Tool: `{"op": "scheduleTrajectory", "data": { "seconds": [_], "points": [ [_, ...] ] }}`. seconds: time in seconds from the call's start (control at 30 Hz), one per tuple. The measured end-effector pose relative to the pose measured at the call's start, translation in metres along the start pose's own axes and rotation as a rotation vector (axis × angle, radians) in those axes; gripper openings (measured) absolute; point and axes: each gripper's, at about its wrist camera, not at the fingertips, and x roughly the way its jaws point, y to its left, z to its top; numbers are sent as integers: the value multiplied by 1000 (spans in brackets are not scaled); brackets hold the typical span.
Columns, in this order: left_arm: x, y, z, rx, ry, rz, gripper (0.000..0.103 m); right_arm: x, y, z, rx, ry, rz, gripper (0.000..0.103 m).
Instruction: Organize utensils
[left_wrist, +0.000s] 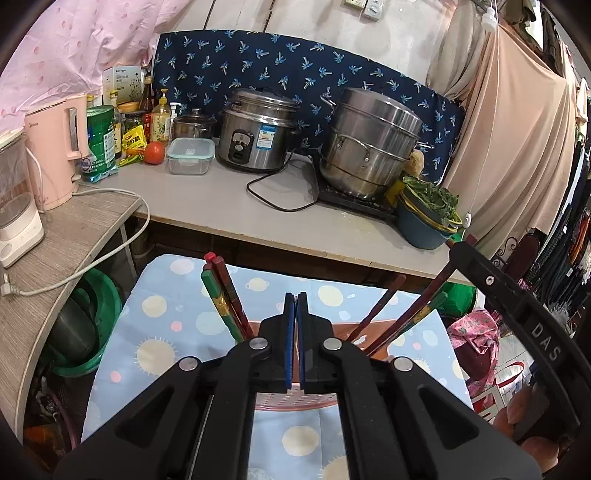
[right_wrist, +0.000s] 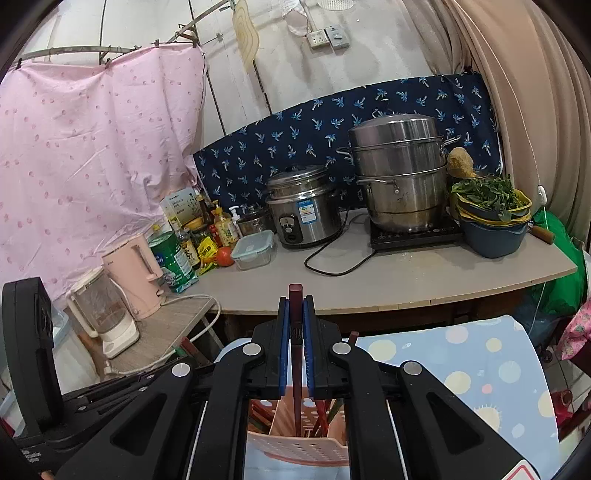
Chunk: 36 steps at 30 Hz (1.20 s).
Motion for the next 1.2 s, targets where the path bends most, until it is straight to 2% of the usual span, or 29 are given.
{"op": "scheduleTrajectory", "data": {
  "seconds": [0.2,0.43,0.6,0.73,0.87,0.93,1.0,1.13,1.2],
  "points": [
    [5,1,-6,12,2,15,2,6,1,-9,-18,34,-1,9],
    [3,1,-9,24,6,41,4,-1,2,-10,-20,30,3,11],
    [-8,1,-15,30,-15,81,24,-12,3,-13,-29,33,7,11],
    [-20,0,-21,39,-28,114,28,-23,3,-21,-26,50,20,12],
    [-36,-1,-30,53,-42,156,41,-36,5,-32,-41,76,11,13],
    [-46,-2,-37,58,-47,178,48,-44,8,-39,-54,88,-4,16],
    [-53,-3,-42,62,-50,191,50,-53,11,-47,-63,101,-12,26],
    [-70,-6,-59,77,-49,217,55,-71,15,-62,-79,122,-24,29],
    [-76,-6,-67,78,-45,221,55,-80,16,-70,-85,130,-26,36]
  ]
}}
